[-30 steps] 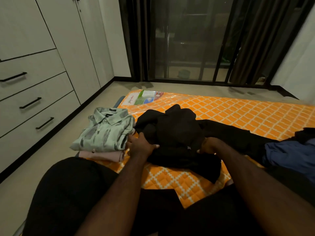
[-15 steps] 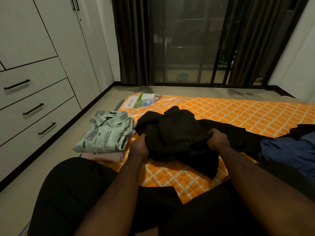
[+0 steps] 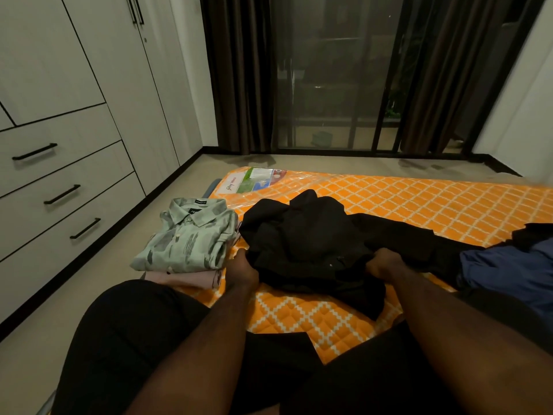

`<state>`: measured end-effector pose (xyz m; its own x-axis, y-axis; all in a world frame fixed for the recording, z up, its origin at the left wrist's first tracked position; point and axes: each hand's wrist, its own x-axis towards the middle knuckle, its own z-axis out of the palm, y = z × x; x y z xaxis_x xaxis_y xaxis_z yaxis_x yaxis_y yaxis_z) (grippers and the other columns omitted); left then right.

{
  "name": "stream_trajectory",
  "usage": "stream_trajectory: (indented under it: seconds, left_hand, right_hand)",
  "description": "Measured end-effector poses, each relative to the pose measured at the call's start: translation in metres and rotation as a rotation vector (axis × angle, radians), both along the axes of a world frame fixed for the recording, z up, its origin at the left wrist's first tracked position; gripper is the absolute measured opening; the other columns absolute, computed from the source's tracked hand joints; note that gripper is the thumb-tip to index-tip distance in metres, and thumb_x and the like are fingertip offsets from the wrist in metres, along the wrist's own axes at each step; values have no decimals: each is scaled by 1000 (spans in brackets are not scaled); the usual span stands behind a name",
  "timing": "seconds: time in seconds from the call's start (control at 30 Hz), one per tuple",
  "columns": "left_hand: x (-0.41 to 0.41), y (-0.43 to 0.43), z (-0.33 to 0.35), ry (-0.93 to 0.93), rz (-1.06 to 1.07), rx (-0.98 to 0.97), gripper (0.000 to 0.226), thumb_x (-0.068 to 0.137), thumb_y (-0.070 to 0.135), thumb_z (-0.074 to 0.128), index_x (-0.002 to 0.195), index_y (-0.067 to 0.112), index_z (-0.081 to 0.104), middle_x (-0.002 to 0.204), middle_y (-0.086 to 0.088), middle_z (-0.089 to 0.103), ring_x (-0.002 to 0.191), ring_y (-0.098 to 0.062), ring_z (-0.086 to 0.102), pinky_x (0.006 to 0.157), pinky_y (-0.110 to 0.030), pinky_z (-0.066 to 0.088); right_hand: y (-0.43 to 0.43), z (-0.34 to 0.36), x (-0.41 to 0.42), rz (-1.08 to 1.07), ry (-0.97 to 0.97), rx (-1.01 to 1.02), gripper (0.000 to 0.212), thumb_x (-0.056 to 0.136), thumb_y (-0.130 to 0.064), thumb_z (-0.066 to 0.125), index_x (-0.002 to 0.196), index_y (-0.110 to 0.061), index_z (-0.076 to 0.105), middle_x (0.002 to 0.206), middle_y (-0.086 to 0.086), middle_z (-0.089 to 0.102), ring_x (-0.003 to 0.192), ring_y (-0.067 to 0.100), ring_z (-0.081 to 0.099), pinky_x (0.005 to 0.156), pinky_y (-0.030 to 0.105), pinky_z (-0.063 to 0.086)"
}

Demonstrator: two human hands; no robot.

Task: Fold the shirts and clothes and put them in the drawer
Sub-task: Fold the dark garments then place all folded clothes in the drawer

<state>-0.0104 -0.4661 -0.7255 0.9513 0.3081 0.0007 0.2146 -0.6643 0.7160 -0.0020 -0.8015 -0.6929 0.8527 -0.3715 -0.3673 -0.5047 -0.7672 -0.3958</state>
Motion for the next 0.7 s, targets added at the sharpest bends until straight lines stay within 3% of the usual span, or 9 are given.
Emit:
stream_trajectory:
  seconds: [0.07,0.13,0.23,0.3,0.4,0.5,0.6,0.7]
  left_hand:
    - [0,0,-2,-35,21,9,18,93,22,63,107,11,58,108,-16,65,100,-35,61,77,-38,45]
    - [2,2,-3,-28,43,30,18,91,16,63,108,12,58,111,-15,64,104,-36,61,81,-41,49]
    - [5,3,-3,54,77,67,47,89,22,67,133,16,55,137,-19,50,122,-41,54,102,-48,47]
    - [5,2,-6,106,102,64,49,90,30,68,135,18,54,140,-20,42,125,-42,51,103,-47,45]
    - [9,-2,-6,15,58,53,33,96,30,61,124,12,59,127,-19,55,116,-38,55,89,-42,46]
    - [9,-5,3,-116,56,-101,12,100,17,58,103,7,53,98,-13,56,99,-34,57,73,-32,33]
    - [5,-5,5,-79,-5,-157,26,91,2,61,109,13,47,98,-6,53,91,-28,53,71,-33,34]
    - [10,-1,-2,-115,-37,-120,33,83,0,61,112,17,61,100,-4,65,90,-26,59,68,-31,37]
  right_hand:
    - [2,10,-4,-28,-102,-52,25,93,-28,62,113,-12,65,106,11,64,93,30,66,85,46,60]
    - [3,17,-4,-86,-240,-61,22,93,-30,59,109,-16,65,104,9,64,90,30,65,82,45,60]
    - [2,21,2,-245,-508,133,27,95,-20,56,119,-16,67,115,12,66,96,29,62,83,42,55]
    - [2,26,4,-331,-594,268,25,98,-15,52,119,-15,66,116,14,65,94,28,59,81,41,52]
    - [-1,28,4,-363,-590,289,28,101,-15,51,125,-16,64,113,11,64,94,28,59,80,41,51]
    - [-1,30,4,-288,-575,244,31,101,-14,51,129,-15,63,116,13,66,97,30,62,77,37,47]
    - [3,34,5,-177,-554,251,31,98,-10,55,128,-17,61,115,12,65,88,23,60,69,32,47]
    - [3,38,5,-74,-518,288,34,96,-11,65,129,-18,60,117,10,64,93,23,61,72,34,51]
